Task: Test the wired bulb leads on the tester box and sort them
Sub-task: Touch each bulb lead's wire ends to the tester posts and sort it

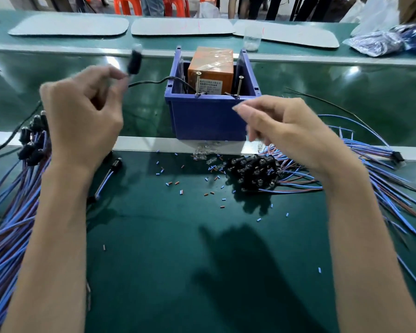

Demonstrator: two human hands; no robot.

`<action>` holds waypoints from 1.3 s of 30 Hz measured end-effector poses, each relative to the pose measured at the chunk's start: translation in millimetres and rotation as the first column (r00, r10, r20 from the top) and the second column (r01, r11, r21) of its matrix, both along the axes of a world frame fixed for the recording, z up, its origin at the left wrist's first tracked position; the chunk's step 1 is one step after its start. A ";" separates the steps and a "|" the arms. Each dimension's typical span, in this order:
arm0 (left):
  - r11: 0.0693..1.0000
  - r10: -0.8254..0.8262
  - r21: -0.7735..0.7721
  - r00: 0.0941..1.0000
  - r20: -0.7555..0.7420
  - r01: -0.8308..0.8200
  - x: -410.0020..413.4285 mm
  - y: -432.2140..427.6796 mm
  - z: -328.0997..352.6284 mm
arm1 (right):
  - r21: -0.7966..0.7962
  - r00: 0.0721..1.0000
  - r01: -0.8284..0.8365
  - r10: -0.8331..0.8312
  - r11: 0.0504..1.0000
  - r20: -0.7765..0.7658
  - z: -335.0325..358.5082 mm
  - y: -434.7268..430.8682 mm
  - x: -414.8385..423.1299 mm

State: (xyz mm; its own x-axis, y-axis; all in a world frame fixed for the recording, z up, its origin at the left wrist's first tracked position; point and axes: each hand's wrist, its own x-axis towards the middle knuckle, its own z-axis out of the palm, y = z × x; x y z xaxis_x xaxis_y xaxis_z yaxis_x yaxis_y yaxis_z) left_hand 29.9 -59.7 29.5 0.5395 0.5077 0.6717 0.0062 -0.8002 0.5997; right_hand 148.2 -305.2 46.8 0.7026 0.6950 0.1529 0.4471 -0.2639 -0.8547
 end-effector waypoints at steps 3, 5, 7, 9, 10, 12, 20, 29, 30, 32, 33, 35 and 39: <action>0.980 -0.174 0.104 0.983 0.064 0.167 3.3 -43.0 13.2 | 0.190 0.945 -0.167 0.212 0.967 -0.249 1.6 18.1 -20.3; 0.944 -0.278 0.195 0.960 0.031 0.267 9.2 -69.2 14.0 | 0.284 0.928 -0.152 0.235 0.947 -0.288 1.3 30.3 -31.6; 0.935 -0.314 0.171 0.949 -0.016 0.312 15.6 -87.2 11.5 | 0.375 0.931 -0.042 0.173 0.926 -0.323 1.3 38.0 -37.1; 0.949 -0.313 0.039 0.950 -0.007 0.313 18.1 -96.2 9.2 | 0.463 0.917 0.060 0.135 0.884 -0.376 1.9 40.9 -37.5; 0.943 -0.330 -0.042 0.944 0.023 0.330 17.2 -98.9 8.5 | 0.498 0.912 0.102 0.118 0.861 -0.392 2.1 41.1 -36.2; 0.894 -0.402 -0.179 0.911 0.088 0.412 15.4 -102.6 10.9 | 0.561 0.916 0.182 0.069 0.808 -0.396 3.2 39.2 -31.8; 0.114 -0.368 -0.891 0.852 0.373 0.440 24.5 -82.2 19.7 | 0.696 0.940 0.274 -0.030 0.663 -0.341 12.9 24.9 -24.9; -0.293 0.329 -0.553 0.625 0.707 0.780 17.4 -62.2 29.5 | 0.727 0.837 0.367 0.135 0.581 -0.531 12.6 14.0 -15.5; -0.281 0.334 -0.553 0.620 0.710 0.784 16.1 -61.1 29.5 | 0.728 0.824 0.370 0.158 0.577 -0.544 12.4 12.8 -14.1; -0.254 0.268 -0.595 0.647 0.714 0.762 15.2 -60.3 28.8 | 0.731 0.813 0.378 0.175 0.568 -0.556 12.9 10.6 -10.9; -0.226 0.190 -0.644 0.682 0.707 0.731 15.4 -61.0 27.8 | 0.730 0.813 0.386 0.166 0.564 -0.558 13.6 9.8 -9.0; -0.114 -0.041 -0.778 0.780 0.625 0.618 17.7 -67.2 24.8 | 0.716 0.819 0.404 0.125 0.569 -0.561 14.6 7.5 -4.8; 0.340 -0.495 -0.877 0.858 0.140 0.339 26.3 -94.7 14.8 | 0.599 0.867 0.380 -0.046 0.705 -0.495 11.2 1.6 -0.1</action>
State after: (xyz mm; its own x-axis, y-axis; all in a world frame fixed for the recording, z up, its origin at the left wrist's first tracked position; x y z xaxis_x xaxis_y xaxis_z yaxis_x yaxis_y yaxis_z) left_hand 56.1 -154.4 44.3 0.8943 0.4431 -0.0619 -0.0338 0.2049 0.9782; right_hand 148.1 -303.6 58.0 0.9224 0.3495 0.1644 0.0127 0.3981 -0.9173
